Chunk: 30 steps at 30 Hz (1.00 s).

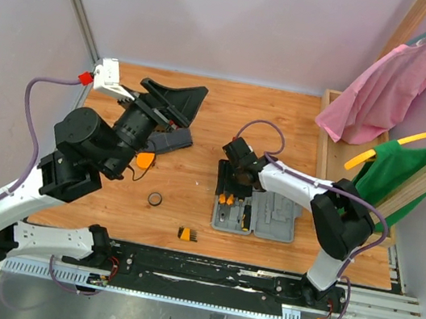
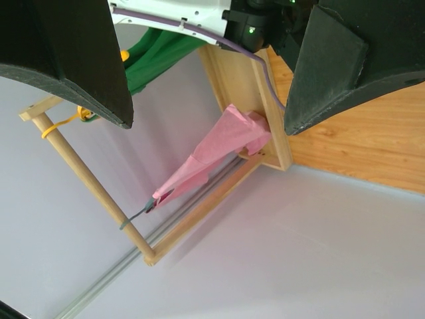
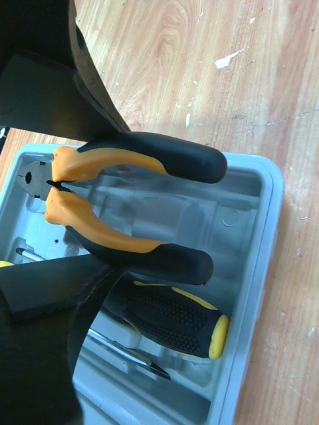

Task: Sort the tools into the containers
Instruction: Place the pliers in the storage box.

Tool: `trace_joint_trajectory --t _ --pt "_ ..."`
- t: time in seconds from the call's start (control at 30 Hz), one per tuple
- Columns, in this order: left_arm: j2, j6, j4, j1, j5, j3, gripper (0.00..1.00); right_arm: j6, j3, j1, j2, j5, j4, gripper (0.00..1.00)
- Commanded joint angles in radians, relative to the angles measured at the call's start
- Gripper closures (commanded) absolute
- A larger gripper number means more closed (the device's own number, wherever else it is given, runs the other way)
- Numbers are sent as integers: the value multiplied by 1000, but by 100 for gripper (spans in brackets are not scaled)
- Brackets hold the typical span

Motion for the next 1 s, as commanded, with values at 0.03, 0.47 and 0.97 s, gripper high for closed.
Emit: trace_joint_trajectory --t 0.03,0.47,0.97 --pt "-22 2 55 -7 -7 -33 1 -9 47 -18 12 41 -49 56" --pt "-9 3 49 -7 8 8 1 -28 80 -20 2 81 -89 40" --pt "-85 -24 -48 -6 -62 -109 1 -38 80 -24 -18 141 -116 30"
